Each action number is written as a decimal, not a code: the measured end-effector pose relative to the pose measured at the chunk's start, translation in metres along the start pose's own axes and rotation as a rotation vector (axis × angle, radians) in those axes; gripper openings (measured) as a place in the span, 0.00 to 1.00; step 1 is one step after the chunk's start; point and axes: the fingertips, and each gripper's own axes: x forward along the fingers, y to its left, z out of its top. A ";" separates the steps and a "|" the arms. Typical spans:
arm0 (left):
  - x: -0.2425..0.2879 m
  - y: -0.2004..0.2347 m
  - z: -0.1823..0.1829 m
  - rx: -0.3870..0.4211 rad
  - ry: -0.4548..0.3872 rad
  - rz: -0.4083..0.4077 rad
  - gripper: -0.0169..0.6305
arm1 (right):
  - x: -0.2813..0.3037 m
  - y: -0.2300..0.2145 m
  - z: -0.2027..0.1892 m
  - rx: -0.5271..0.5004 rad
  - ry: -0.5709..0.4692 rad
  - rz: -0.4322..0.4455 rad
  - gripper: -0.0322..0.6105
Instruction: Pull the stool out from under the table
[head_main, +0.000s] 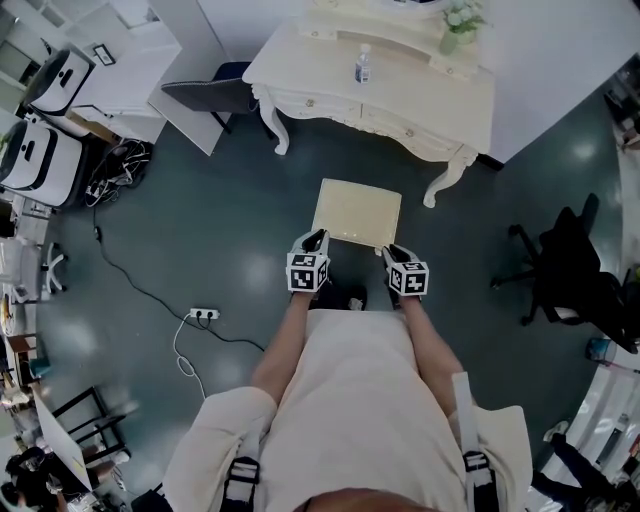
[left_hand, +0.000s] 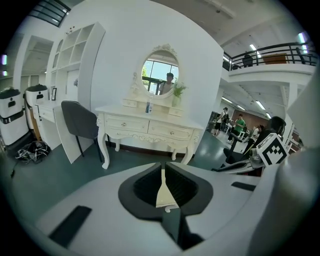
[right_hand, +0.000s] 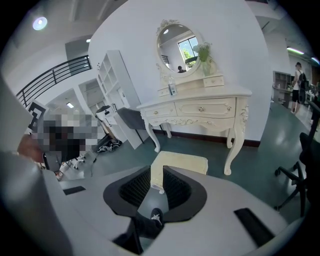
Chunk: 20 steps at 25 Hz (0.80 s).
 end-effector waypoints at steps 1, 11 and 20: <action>0.000 0.000 0.000 -0.001 0.001 0.001 0.07 | -0.001 -0.001 0.001 0.001 -0.004 -0.003 0.20; 0.006 -0.007 -0.009 -0.009 0.024 -0.012 0.05 | -0.006 -0.014 0.002 0.000 -0.013 -0.009 0.12; 0.004 -0.004 -0.010 -0.014 0.023 0.011 0.05 | -0.007 -0.017 -0.001 0.003 -0.009 -0.018 0.12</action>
